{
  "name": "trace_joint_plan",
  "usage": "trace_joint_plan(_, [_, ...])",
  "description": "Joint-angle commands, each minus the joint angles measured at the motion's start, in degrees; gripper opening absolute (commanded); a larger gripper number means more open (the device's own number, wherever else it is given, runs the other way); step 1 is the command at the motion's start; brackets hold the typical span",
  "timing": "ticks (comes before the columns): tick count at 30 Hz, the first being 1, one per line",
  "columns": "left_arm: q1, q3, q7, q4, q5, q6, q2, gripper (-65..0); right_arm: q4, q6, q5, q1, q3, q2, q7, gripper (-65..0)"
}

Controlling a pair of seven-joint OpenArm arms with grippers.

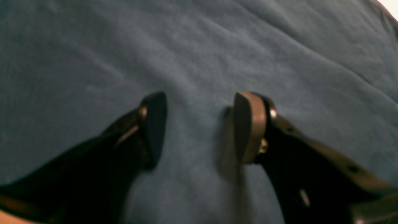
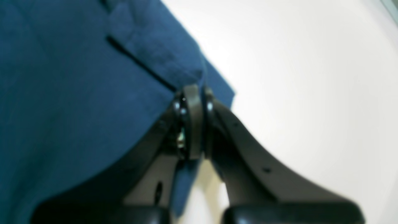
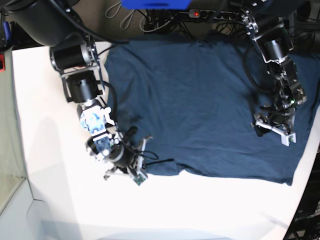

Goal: Layout the t-shirt on the table in an organized manner, then fold the t-shirt properly
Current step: 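Drag the hem with the right gripper away from the collar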

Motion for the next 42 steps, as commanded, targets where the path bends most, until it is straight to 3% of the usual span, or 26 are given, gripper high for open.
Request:
trace_joint_plan(1, [0.63, 0.06, 3.31, -0.15, 1.04, 0.25, -0.38, -30.9, 1.15, -0.69, 0.59, 3.27, 0.05, 0.08, 1.79, -65.0])
trace_joint_plan(8, [1.59, -0.02, 3.31, 0.12, 0.95, 0.25, -0.46, -30.9, 0.97, -3.24, 0.59, 9.86, 7.52, 0.08, 1.79, -65.0])
trace_joint_plan(16, [1.86, -0.02, 3.31, 0.38, 0.95, 0.25, -0.73, -30.9, 0.88, -3.86, 0.59, 13.29, 7.26, -0.09, 1.79, -65.0])
trace_joint_plan(20, [1.86, -0.02, 3.31, 0.47, 1.21, 0.25, -0.82, -30.9, -3.07, -3.95, 0.59, 13.82, 0.75, -0.62, 1.97, -65.0])
trace_joint_plan(25, [2.91, -0.02, 3.31, 0.47, 1.3, 0.25, -0.82, -30.9, -7.64, -3.86, 0.59, 13.82, -12.26, -1.15, 7.33, -65.0])
trace_joint_plan(28, [3.0, -0.02, 3.31, 0.47, 1.3, 0.25, -0.82, -30.9, -7.47, -3.77, 0.59, 13.82, -19.12, -3.26, 7.59, -65.0])
trace_joint_plan(30, [3.0, -0.02, 3.31, 0.47, 1.3, 0.25, -0.82, -30.9, -7.47, -2.01, 0.59, 13.82, -22.19, -5.19, 7.68, -65.0])
trace_joint_plan(34, [3.09, -0.02, 3.31, 0.47, 1.3, 0.25, -0.82, -30.9, -7.91, -0.96, 0.51, 13.64, -24.04, -9.75, 7.59, -65.0])
trace_joint_plan(42, [4.14, -0.11, 3.31, 0.56, 0.95, 0.25, -0.82, -30.9, -11.16, -0.96, 0.33, 14.35, -24.13, -9.75, 7.77, -65.0])
